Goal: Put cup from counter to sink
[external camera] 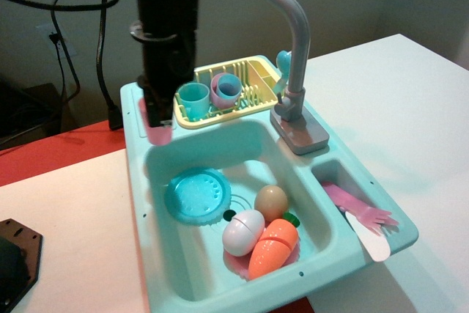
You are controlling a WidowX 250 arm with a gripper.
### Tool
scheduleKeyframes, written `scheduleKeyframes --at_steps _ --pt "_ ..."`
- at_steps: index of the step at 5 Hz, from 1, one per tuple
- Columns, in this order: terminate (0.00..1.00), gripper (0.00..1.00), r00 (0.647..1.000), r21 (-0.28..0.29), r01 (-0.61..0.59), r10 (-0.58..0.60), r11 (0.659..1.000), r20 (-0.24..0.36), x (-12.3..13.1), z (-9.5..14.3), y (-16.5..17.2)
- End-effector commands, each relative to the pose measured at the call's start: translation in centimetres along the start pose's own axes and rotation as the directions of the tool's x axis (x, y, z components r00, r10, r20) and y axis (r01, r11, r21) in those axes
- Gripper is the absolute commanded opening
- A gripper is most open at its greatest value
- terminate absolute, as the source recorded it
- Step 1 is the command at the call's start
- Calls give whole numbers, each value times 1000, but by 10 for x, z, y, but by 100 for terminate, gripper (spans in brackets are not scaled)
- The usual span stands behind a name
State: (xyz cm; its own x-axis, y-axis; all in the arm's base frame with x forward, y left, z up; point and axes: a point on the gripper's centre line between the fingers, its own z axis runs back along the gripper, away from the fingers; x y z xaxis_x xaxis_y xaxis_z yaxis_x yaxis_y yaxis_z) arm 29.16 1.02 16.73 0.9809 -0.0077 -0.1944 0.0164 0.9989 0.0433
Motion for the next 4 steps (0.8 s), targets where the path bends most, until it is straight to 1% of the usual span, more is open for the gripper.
scheduleKeyframes --at_steps 1,2,3,4 --pt "0 0 996 -2 68 -68 998 63 23 17 -31" --pt "0 0 995 -6 80 -80 997 55 28 6 -45" --pt "0 0 996 1 66 -66 998 52 32 -10 -49" --pt "0 0 998 25 52 -53 998 32 37 -34 -45"
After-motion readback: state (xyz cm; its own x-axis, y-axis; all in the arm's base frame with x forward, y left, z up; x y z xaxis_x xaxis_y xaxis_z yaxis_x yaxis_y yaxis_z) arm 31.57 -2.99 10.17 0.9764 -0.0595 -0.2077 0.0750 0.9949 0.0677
